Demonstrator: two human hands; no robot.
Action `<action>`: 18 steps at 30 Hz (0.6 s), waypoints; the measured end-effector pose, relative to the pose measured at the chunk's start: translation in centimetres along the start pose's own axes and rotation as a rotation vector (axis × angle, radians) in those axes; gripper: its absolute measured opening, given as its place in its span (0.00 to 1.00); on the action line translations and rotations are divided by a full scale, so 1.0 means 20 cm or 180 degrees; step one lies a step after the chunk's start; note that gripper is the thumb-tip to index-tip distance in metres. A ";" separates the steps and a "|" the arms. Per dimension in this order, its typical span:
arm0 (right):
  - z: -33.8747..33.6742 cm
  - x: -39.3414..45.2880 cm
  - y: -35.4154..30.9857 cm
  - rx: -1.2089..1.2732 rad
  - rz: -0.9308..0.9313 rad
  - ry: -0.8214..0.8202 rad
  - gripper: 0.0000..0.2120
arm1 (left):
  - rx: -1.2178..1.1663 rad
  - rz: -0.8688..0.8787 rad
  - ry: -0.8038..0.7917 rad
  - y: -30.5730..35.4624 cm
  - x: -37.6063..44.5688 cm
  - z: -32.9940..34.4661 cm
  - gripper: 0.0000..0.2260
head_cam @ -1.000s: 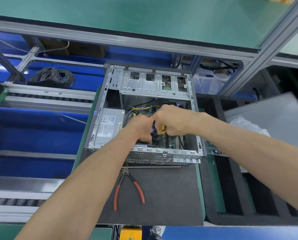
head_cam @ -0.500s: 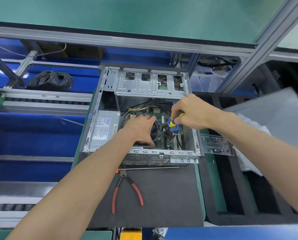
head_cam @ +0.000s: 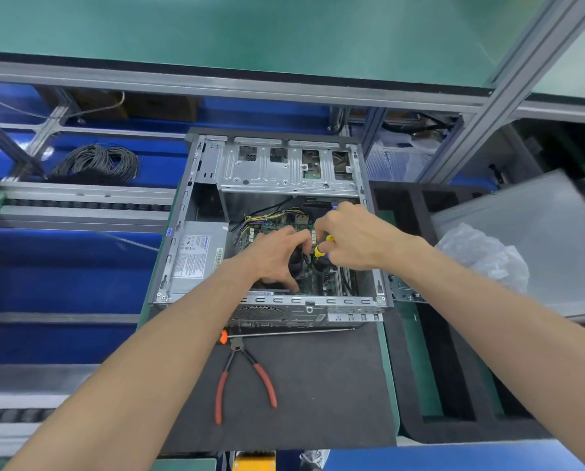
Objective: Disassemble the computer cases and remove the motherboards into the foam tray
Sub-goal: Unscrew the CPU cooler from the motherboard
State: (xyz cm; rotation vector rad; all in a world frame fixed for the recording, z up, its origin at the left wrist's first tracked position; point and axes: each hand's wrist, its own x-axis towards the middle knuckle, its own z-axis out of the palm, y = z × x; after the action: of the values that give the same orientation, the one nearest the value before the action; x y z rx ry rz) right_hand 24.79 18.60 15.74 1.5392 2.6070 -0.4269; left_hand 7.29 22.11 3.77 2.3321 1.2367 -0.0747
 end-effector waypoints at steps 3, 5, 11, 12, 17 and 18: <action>0.01 0.00 0.00 -0.0051 0.0049 -0.0020 0.06 | -0.0024 0.0017 -0.0053 0.01 0.00 -0.01 0.32; 0.02 0.01 -0.01 -0.0087 0.0067 0.0010 0.06 | -0.0011 0.0014 -0.0053 0.01 -0.01 -0.01 0.31; 0.01 0.01 -0.04 -0.0248 -0.0032 -0.0078 0.08 | 0.0036 -0.0014 -0.0047 0.01 -0.01 -0.02 0.30; 0.02 0.01 -0.05 -0.0288 -0.0071 -0.0080 0.09 | 0.0050 -0.0024 -0.0063 0.01 -0.01 -0.02 0.30; 0.05 0.05 -0.14 -0.0482 -0.0016 -0.0066 0.13 | 0.0050 0.0004 -0.0068 0.02 -0.01 -0.03 0.40; 0.06 0.06 -0.14 -0.0479 0.0063 -0.0079 0.13 | 0.0014 0.0017 -0.0047 0.03 -0.02 -0.03 0.40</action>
State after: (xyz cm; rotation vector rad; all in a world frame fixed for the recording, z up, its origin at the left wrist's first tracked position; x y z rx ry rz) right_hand 21.65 18.06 14.88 1.5001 2.5379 -0.2402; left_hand 7.44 21.82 4.66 2.3345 1.2243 -0.0925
